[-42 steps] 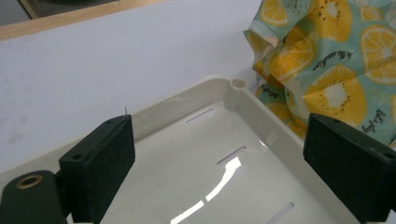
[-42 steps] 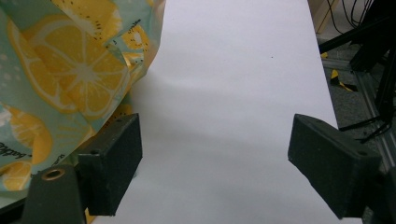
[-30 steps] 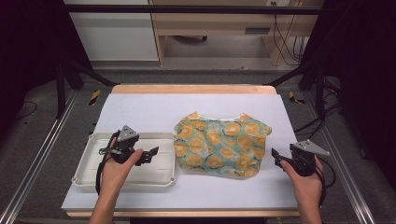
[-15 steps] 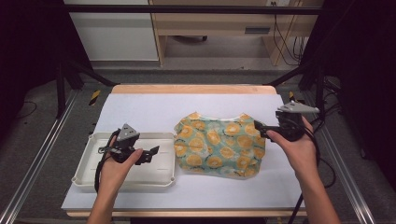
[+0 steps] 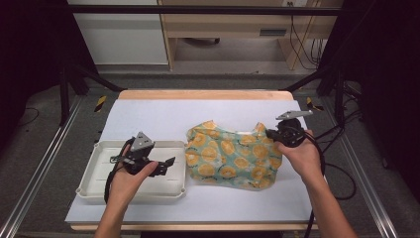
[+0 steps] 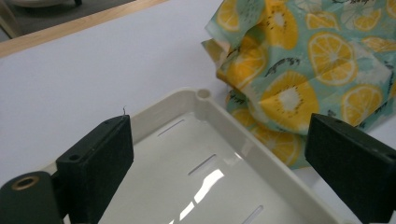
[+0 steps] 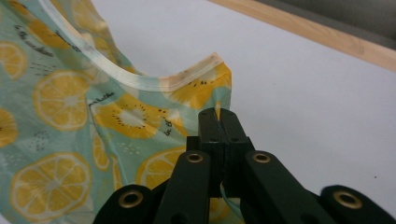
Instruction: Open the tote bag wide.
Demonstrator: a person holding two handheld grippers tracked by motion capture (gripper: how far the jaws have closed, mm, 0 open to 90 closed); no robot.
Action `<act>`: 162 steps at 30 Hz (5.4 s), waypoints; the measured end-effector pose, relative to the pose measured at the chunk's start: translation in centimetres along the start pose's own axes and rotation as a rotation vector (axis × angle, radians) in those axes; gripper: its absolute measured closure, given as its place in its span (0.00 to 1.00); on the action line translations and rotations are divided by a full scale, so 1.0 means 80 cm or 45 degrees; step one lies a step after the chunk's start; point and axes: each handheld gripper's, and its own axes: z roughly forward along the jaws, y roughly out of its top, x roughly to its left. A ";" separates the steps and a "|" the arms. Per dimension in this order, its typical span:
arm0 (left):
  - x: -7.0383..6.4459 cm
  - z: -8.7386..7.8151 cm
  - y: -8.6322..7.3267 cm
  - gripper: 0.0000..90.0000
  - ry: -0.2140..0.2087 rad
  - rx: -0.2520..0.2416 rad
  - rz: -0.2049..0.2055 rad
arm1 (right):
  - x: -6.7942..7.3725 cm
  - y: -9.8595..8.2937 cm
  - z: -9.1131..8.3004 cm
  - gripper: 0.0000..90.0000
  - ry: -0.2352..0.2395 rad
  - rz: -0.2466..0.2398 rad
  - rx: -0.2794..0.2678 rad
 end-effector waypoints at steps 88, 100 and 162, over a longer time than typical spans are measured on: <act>-0.119 0.059 -0.015 1.00 -0.139 -0.024 0.210 | 0.111 -0.052 -0.064 1.00 0.414 -0.280 -0.374; -0.115 0.059 -0.010 0.94 -0.068 -0.064 0.179 | 0.129 -0.141 -0.027 1.00 0.412 -0.399 -0.071; -0.129 0.051 -0.011 0.84 -0.215 0.117 0.274 | 0.126 -0.121 -0.088 0.28 0.413 -0.398 -0.191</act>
